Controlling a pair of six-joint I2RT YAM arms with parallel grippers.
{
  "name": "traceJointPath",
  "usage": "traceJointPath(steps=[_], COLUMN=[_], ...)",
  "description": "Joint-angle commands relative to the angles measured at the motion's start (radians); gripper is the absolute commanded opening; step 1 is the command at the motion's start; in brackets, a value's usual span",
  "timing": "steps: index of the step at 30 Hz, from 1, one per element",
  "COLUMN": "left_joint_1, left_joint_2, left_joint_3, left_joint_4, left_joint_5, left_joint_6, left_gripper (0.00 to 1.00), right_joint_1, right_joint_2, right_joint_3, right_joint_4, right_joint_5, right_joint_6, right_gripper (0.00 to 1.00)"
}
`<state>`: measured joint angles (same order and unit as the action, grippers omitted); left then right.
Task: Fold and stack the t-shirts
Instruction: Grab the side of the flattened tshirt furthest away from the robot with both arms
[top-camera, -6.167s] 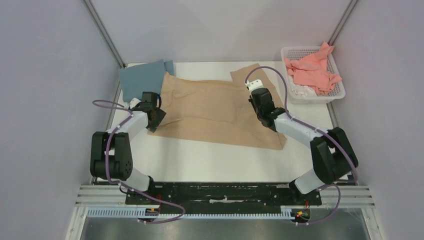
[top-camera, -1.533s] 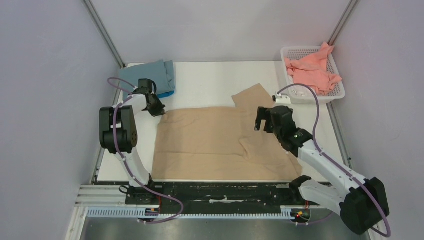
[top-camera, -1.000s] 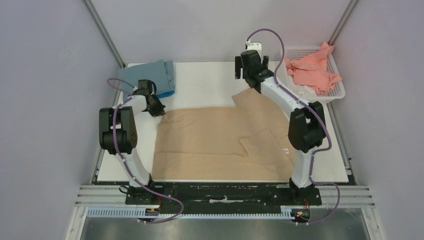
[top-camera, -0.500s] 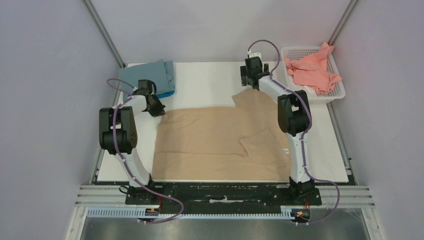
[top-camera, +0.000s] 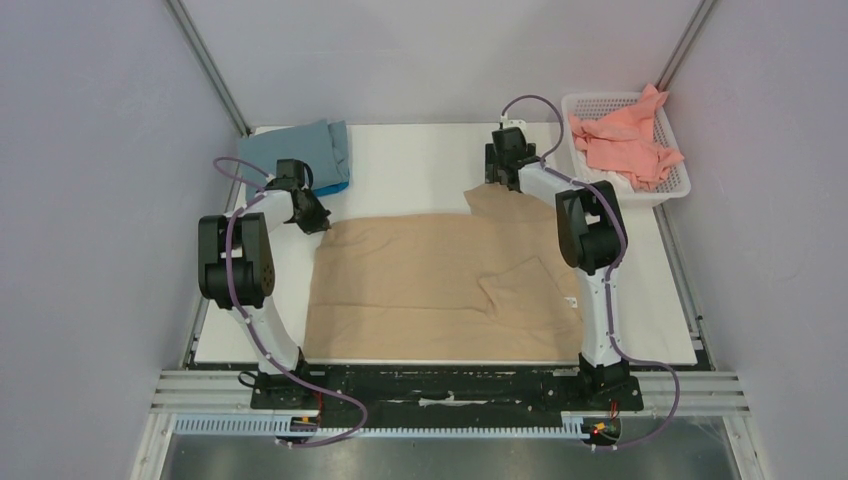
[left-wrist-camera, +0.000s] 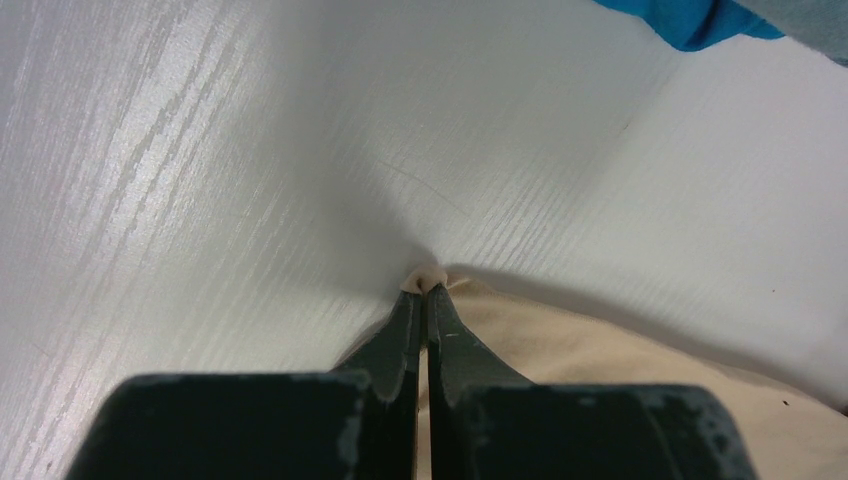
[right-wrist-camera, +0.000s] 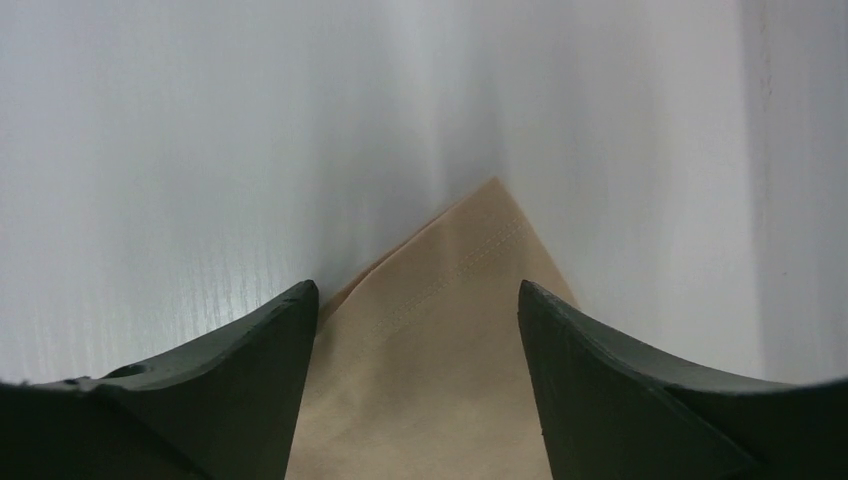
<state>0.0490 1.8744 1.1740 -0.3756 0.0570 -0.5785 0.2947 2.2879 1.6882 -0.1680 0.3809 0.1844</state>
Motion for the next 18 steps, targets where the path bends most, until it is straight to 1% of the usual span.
traceJointPath(steps=[1, 3, 5, 8, 9, 11, 12, 16, 18], left_joint_1=[-0.003, -0.003, -0.003, -0.003, -0.003, -0.004, -0.003, -0.003, -0.003], left_joint_2=[-0.017, -0.021, -0.023, -0.022, -0.021, -0.021, -0.023, -0.032, -0.056], left_joint_3=[-0.025, -0.027, -0.028, -0.027, -0.025, -0.024, -0.022, 0.006, 0.002], left_joint_4=[-0.042, -0.042, -0.042, -0.042, -0.043, -0.042, -0.041, -0.054, -0.049], left_joint_5=[-0.033, -0.037, -0.040, -0.038, -0.037, -0.036, -0.037, -0.034, -0.030], left_joint_6=[-0.012, -0.011, -0.012, -0.014, -0.015, -0.015, -0.014, -0.008, -0.005], left_gripper=[0.02, 0.02, 0.02, 0.02, 0.02, 0.02, 0.02, 0.02, 0.02], right_joint_1=[-0.023, -0.024, -0.023, -0.023, -0.025, -0.023, -0.024, -0.024, -0.023], right_joint_2=[-0.047, -0.066, -0.082, -0.097, -0.099, -0.104, -0.108, -0.141, -0.190], right_joint_3=[-0.075, -0.094, -0.117, -0.146, -0.151, -0.164, -0.168, -0.173, -0.208], right_joint_4=[-0.083, -0.073, -0.057, -0.026, -0.016, 0.017, 0.037, 0.117, 0.156], right_joint_5=[-0.008, -0.024, -0.039, -0.039, -0.040, -0.051, -0.062, -0.086, -0.096], right_joint_6=[0.043, 0.058, 0.071, 0.091, 0.095, 0.106, 0.105, 0.080, 0.076], right_gripper=[0.64, 0.50, 0.42, 0.32, 0.26, 0.08, 0.00, 0.00, 0.00])
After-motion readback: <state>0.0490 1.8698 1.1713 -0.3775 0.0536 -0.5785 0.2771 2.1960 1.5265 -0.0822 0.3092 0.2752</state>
